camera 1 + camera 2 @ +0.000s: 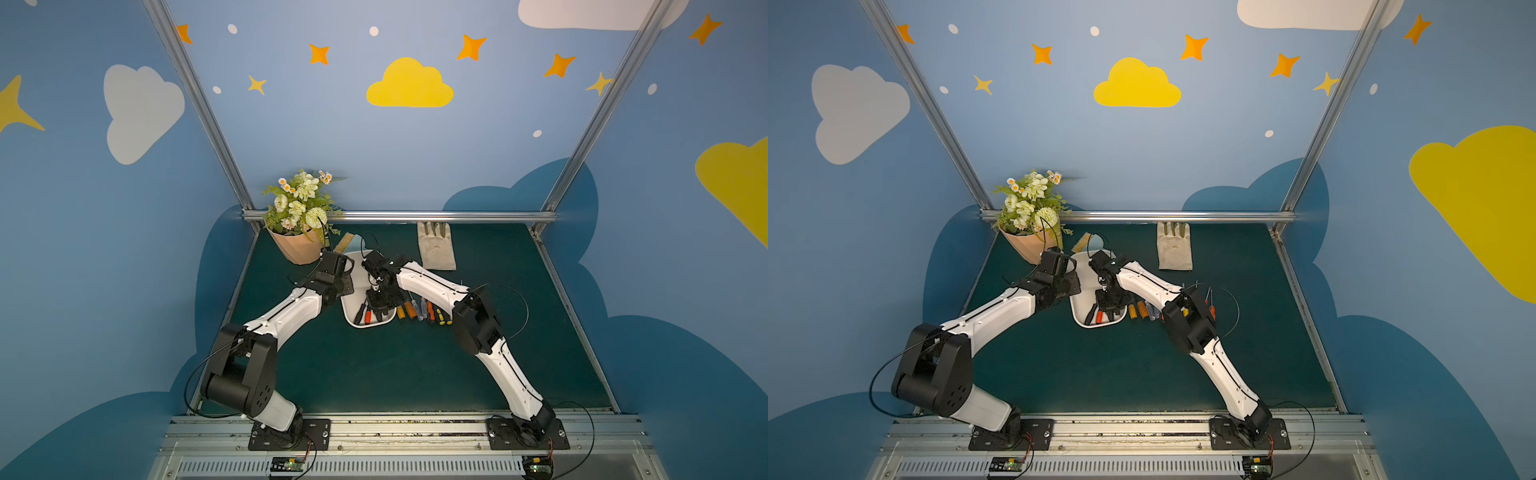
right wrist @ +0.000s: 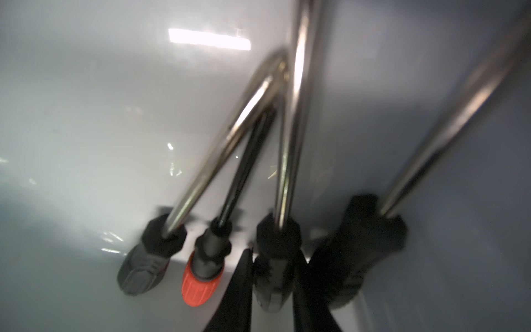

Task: Take out the screwdriver from the storage box
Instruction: Pick up the screwdriver from the storage box.

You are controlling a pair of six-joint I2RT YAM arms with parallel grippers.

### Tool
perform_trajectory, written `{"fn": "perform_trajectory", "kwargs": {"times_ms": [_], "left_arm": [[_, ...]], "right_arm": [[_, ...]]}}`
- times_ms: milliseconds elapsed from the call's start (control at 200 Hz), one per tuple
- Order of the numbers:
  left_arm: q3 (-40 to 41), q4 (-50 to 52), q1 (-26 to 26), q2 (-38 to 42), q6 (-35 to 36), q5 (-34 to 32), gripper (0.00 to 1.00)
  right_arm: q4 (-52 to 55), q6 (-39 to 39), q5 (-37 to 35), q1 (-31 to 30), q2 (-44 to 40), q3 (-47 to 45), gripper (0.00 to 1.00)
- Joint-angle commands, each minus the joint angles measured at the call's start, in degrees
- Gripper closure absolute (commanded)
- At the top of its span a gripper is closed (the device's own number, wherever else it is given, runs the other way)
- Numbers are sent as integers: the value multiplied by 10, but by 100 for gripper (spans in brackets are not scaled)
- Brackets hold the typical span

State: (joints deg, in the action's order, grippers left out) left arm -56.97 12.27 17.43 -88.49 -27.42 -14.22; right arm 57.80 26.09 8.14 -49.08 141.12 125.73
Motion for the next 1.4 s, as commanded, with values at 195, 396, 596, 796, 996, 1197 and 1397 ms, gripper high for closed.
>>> {"fn": "perform_trajectory", "kwargs": {"times_ms": [195, 396, 596, 796, 996, 1197, 1397], "left_arm": [[-1, -29, -4, 2, 7, -8, 98], [-3, -28, -12, -4, 9, -15, 98], [-4, -27, -29, -4, 4, -9, 98], [-4, -28, -36, -3, 2, -2, 98], [-6, -24, -47, 1, 0, -6, 98], [-6, -25, -72, 12, -2, -2, 98], [-6, -24, -90, 20, -2, -5, 98]], "right_arm": [[-33, -20, -17, -1, -52, -54, 100], [-73, -33, -28, -1, -114, -98, 100], [-67, -34, -19, 2, -128, -98, 100], [-69, -38, -6, 2, -137, -89, 100], [-69, -36, -21, 3, -164, -87, 100], [-63, -35, -22, 16, -183, -100, 100], [-59, -35, -8, 25, -176, -120, 100]]}}
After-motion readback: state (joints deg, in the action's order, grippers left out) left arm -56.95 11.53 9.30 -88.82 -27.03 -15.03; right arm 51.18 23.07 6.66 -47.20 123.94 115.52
